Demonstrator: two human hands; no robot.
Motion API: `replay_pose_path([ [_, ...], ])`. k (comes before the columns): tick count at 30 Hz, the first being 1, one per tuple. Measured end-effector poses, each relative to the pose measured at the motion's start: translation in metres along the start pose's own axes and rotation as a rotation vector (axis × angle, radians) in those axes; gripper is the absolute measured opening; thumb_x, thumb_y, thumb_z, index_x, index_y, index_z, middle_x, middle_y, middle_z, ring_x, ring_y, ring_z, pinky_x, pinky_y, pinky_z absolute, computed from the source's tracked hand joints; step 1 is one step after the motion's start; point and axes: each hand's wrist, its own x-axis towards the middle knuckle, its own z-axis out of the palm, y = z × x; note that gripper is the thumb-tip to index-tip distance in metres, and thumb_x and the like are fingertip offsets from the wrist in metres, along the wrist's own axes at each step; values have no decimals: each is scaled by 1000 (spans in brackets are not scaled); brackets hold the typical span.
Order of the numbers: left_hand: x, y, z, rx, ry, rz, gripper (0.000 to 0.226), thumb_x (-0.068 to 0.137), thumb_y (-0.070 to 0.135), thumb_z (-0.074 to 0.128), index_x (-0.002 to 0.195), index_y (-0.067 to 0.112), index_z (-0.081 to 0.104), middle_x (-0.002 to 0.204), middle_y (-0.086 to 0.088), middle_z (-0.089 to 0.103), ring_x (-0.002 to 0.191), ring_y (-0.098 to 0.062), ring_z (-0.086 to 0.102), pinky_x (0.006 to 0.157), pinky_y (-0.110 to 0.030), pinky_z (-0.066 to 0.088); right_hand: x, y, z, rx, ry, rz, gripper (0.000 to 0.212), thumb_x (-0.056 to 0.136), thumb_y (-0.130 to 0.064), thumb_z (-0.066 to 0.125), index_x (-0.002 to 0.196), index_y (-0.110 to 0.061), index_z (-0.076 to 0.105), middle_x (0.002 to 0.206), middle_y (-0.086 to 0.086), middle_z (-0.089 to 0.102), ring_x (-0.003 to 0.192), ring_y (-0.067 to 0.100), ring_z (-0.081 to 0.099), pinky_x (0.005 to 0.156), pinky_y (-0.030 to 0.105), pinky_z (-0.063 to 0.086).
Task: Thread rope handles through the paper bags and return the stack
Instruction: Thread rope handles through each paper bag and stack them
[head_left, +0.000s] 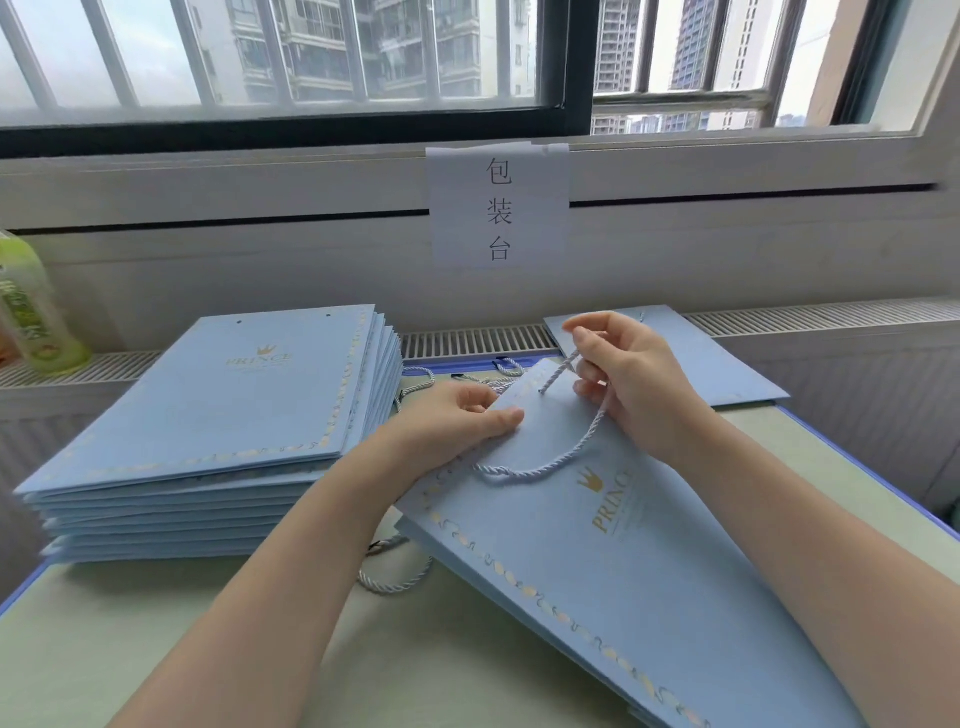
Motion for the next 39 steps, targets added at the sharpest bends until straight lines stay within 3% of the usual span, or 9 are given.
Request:
replay_pose_path([
  [4,-5,5,-9,-155,58,-4,13,92,27,59,82,18,57,76,-3,64,56,-14,57,56,-24,47,4,-11,-11,193,51,20,13,93,-4,53,101,-10,61,67,-2,48,48,7,36,42,16,33],
  [11,-4,4,-25,-284,417,33,17,96,19,53,80,15,54,70,-4,59,44,-9,53,40,-16,44,0,-4,-7,-655,-45,-243,12,94,-17,54,98,-25,63,92,-11,58,75,0,52,66,3,38],
  [16,0,1,-24,-440,610,15,17,97,17,50,110,6,51,93,-10,60,73,-20,59,56,-25,53,-8,-4,0,-817,-274,-385,29,92,-46,50,104,-23,65,105,-9,57,95,2,54,83,15,39],
  [22,-2,3,-19,-661,708,25,23,96,12,48,119,8,46,112,-16,59,94,-29,61,82,-46,53,-18,-26,-5,-1097,-551,-271,76,70,-59,69,136,-50,34,141,-28,24,128,-6,20,106,23,19],
  [24,-3,4,-20,-774,702,20,28,94,8,47,121,4,46,113,-20,60,93,-31,62,81,-49,53,-14,-29,-11,-1279,-482,-312,79,72,-53,71,140,-45,31,142,-26,26,129,-1,23,105,24,21],
  [28,-6,10,-21,-987,677,89,13,90,1,44,102,0,46,78,-12,55,52,-12,57,44,-20,46,-4,-26,-20,-1315,83,-671,29,86,-17,60,114,-22,63,109,-4,67,101,26,61,77,32,38],
  [30,-8,14,-18,-1026,662,148,17,88,1,43,104,1,47,73,-12,53,44,-10,55,40,-16,42,-1,-26,-23,-1249,296,-808,20,87,-32,54,96,-19,66,88,-3,69,83,26,64,76,34,38],
  [35,-14,18,-23,-1209,658,196,15,88,1,43,75,4,49,71,-9,53,41,-6,50,38,-13,40,6,-26,-37,-1284,349,-897,34,75,-38,72,100,-16,64,98,0,66,99,25,57,95,38,28],
  [39,-14,18,-26,-1328,601,228,21,96,10,37,89,2,55,71,-13,68,46,-11,59,39,-14,42,8,-25,-43,-1206,476,-956,15,84,-25,63,91,-12,63,84,1,68,78,27,63,80,35,35],
])
